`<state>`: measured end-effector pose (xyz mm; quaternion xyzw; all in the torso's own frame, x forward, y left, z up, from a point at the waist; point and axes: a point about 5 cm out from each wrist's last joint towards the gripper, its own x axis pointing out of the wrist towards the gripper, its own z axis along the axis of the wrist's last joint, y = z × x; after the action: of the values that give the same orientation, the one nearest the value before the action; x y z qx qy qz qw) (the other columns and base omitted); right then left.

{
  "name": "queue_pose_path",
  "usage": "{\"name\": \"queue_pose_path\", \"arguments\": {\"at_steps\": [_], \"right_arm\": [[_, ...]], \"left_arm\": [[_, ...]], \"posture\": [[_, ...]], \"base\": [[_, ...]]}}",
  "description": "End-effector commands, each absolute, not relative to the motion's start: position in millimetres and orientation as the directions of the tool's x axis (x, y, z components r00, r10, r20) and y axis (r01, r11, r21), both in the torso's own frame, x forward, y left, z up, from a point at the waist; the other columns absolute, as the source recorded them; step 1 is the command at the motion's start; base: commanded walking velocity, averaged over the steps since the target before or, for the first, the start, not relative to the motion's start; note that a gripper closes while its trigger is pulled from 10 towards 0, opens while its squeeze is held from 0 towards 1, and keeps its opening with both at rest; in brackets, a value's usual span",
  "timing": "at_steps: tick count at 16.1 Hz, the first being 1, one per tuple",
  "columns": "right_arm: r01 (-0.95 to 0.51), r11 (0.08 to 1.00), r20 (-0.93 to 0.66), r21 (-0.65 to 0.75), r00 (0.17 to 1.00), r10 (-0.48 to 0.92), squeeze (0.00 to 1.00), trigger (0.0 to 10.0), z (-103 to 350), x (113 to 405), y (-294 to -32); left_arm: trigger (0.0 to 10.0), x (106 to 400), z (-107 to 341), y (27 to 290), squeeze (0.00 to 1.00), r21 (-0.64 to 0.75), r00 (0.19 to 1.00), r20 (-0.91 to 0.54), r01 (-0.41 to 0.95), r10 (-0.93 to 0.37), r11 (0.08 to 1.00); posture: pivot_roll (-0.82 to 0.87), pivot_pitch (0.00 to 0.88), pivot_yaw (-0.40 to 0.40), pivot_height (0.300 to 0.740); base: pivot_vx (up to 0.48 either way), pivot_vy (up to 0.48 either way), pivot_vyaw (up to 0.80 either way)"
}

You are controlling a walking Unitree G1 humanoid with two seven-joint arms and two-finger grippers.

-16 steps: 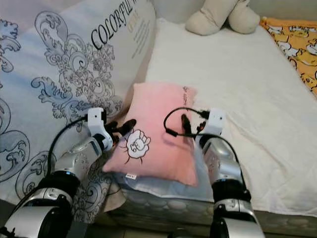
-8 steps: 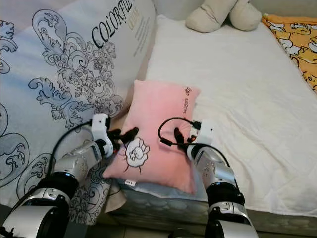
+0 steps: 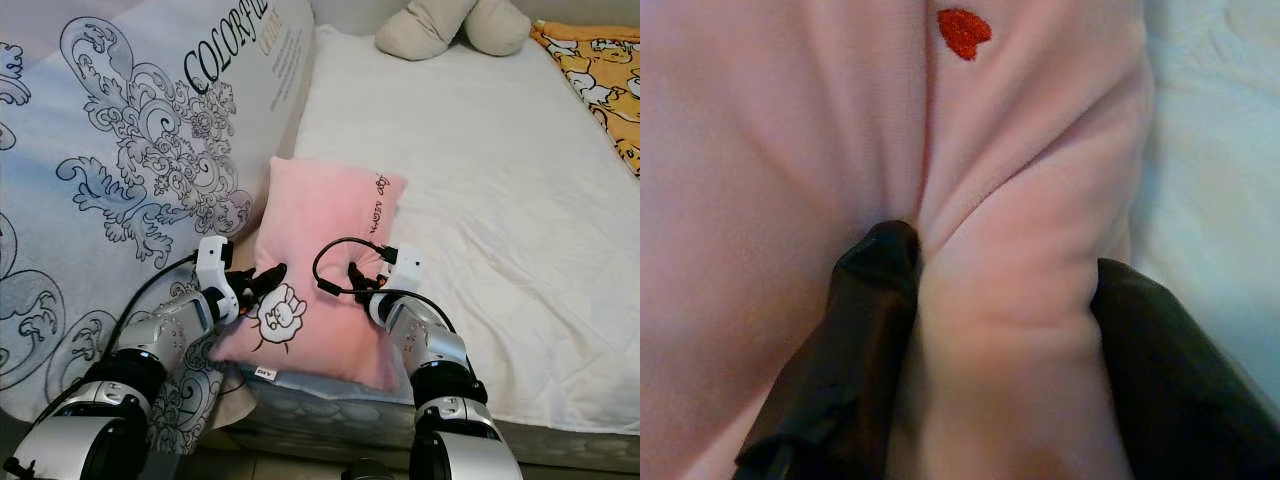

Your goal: Clean up the room

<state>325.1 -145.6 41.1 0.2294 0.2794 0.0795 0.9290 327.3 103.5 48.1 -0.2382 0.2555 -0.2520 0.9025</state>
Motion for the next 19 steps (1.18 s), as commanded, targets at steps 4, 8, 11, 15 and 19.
{"name": "queue_pose_path", "arguments": {"at_steps": [4, 8, 11, 15, 19], "right_arm": [[-0.051, 0.868, -0.512, 0.495, 0.79, 0.338, 0.0, 0.0, 30.6, 320.0, -126.8], [-0.085, 0.865, -0.484, 0.494, 0.8, 0.355, 0.0, 0.0, 35.3, 323.6, -123.5], [-0.135, 0.864, -0.433, 0.485, 0.821, 0.372, 0.0, 0.0, 45.9, 328.7, -122.3], [-0.179, 0.847, -0.38, 0.501, 0.834, 0.401, 0.0, 0.0, 57.7, 333.9, -118.5], [-0.179, 0.849, -0.374, 0.498, 0.838, 0.396, 0.0, 0.0, 59.5, 336.7, -120.1]], "left_arm": [[0.0, 320.5, 40.0, 98.2, 0.0, -0.624, 0.714, -0.357, 0.297, -0.602, 0.723], [0.0, 329.1, 56.9, 106.8, 0.0, -0.632, 0.776, -0.28, 0.294, -0.565, 0.717], [0.0, 332.5, 85.1, 107.3, 0.0, -0.612, 0.801, -0.181, 0.363, -0.571, 0.703], [0.0, 327.4, 124.4, 108.0, 0.0, -0.587, 0.81, -0.069, 0.44, -0.583, 0.68], [0.0, 318.8, 142.1, 115.7, 0.0, -0.546, 0.818, -0.058, 0.455, -0.573, 0.704]], "posture": [[-0.14, 0.043, 0.095, 0.74], [-0.14, 0.034, 0.095, 0.74], [-0.13, 0.041, 0.098, 0.74], [-0.11, 0.044, 0.099, 0.74], [-0.1, 0.041, 0.096, 0.74]], "base": [[0.0, 0.0, 0.0], [0.0, 0.0, 0.0], [0.0, 0.0, 0.0], [0.0, 0.0, 0.0], [0.0, 0.0, 0.0]]}}
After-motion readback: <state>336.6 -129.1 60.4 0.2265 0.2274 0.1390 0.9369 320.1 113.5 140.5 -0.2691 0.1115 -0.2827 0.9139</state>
